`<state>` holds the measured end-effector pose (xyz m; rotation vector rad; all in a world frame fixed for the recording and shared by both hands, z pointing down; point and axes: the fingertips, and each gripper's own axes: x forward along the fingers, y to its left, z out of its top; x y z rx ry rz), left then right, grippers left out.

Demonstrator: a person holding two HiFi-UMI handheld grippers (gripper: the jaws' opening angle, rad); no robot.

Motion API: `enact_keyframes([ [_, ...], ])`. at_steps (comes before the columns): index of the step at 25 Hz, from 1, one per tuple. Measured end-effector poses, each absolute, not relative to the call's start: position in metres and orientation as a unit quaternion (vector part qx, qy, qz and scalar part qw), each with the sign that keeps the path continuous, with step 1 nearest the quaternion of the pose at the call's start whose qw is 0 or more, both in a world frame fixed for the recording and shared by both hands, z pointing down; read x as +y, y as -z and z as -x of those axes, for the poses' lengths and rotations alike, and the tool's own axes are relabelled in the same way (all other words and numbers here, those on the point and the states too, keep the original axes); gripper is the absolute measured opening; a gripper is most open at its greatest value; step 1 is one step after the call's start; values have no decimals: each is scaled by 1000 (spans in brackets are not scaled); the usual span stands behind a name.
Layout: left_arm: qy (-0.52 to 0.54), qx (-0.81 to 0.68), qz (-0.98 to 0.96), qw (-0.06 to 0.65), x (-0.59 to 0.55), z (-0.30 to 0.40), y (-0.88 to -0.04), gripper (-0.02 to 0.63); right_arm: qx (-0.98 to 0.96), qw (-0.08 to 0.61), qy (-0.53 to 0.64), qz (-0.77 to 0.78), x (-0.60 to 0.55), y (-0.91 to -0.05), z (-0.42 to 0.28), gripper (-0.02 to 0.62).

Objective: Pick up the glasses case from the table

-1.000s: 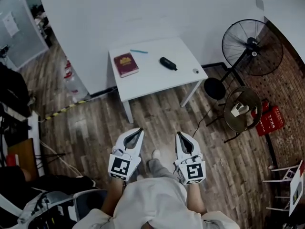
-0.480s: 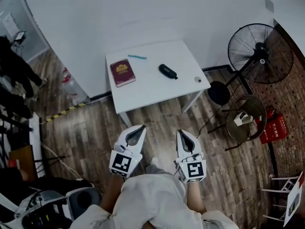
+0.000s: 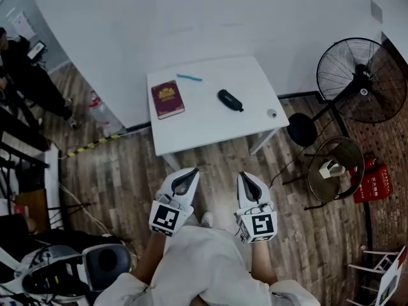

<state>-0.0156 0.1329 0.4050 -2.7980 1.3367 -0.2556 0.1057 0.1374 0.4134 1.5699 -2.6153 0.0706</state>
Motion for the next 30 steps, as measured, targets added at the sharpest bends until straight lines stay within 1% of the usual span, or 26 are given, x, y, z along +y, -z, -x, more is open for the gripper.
enact_keyframes([
  [14, 69, 419, 905, 29, 80, 3, -397, 20, -859, 46, -19, -510, 86, -416, -106, 3],
  [25, 67, 401, 914, 14, -29, 5, -413, 20, -852, 55, -27, -520, -11, -422, -104, 3],
  [30, 72, 395, 916, 5, -79, 6, -421, 20, -850, 71, -29, -520, -60, -432, -103, 3],
])
